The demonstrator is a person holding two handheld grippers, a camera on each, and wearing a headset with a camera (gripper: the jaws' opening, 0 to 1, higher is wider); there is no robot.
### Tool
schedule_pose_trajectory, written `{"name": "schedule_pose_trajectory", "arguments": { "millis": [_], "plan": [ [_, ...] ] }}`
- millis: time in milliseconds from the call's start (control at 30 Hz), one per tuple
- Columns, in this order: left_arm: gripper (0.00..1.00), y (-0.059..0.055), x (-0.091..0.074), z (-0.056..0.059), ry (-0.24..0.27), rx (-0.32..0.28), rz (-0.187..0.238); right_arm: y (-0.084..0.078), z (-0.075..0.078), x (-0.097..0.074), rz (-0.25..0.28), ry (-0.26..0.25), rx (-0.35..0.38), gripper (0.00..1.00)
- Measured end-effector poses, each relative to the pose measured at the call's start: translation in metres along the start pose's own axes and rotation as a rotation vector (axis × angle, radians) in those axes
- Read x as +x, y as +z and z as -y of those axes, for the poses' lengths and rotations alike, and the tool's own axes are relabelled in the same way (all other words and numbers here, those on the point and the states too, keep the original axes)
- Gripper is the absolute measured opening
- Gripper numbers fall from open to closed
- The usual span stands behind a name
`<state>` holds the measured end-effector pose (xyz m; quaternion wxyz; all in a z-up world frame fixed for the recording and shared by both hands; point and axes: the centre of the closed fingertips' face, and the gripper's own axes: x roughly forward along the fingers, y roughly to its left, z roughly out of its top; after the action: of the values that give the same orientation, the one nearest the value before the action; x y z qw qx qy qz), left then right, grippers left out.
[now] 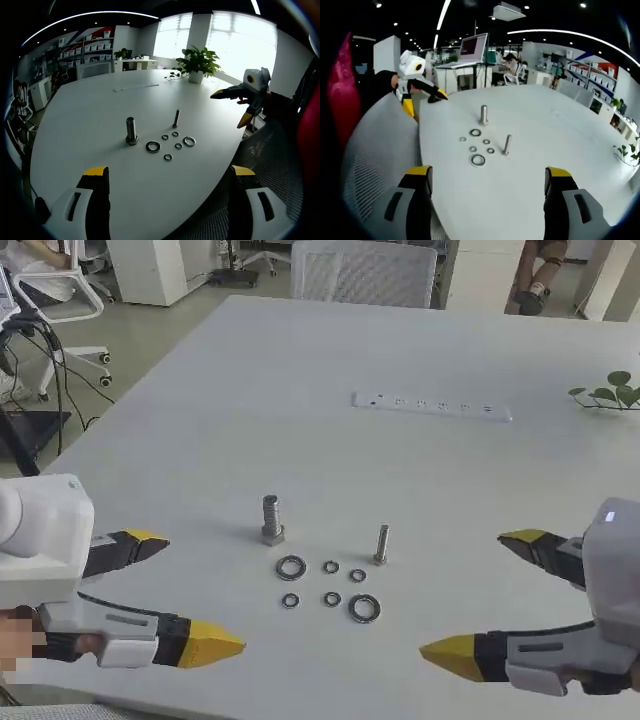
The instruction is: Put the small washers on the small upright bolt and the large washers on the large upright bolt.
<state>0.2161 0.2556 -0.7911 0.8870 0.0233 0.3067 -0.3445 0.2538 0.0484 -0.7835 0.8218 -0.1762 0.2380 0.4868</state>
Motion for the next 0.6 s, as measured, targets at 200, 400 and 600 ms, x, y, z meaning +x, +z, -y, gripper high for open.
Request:
{"name": "schedule_pose_trajectory", "arguments": {
  "millis": [200,400,600],
  "plan": [
    [1.00,0.0011,0.0006,0.0011,-0.007,0.002,0.003,0.0011,-0.0015,-0.0006,-0.002,0.000,-0.002,0.92],
    [0.99,0.0009,0.0011,0.0019,-0.010,0.003,0.001,0.0005,-0.0015,-0.0015,-0.005,-0.001,-0.005,0.92],
    [0.99,0.0020,0.0024,-0.0001,-0.013,0.007,-0.004,0.0024,0.0003,-0.0002,0.000,-0.004,-0.005,0.91]
  ]
}}
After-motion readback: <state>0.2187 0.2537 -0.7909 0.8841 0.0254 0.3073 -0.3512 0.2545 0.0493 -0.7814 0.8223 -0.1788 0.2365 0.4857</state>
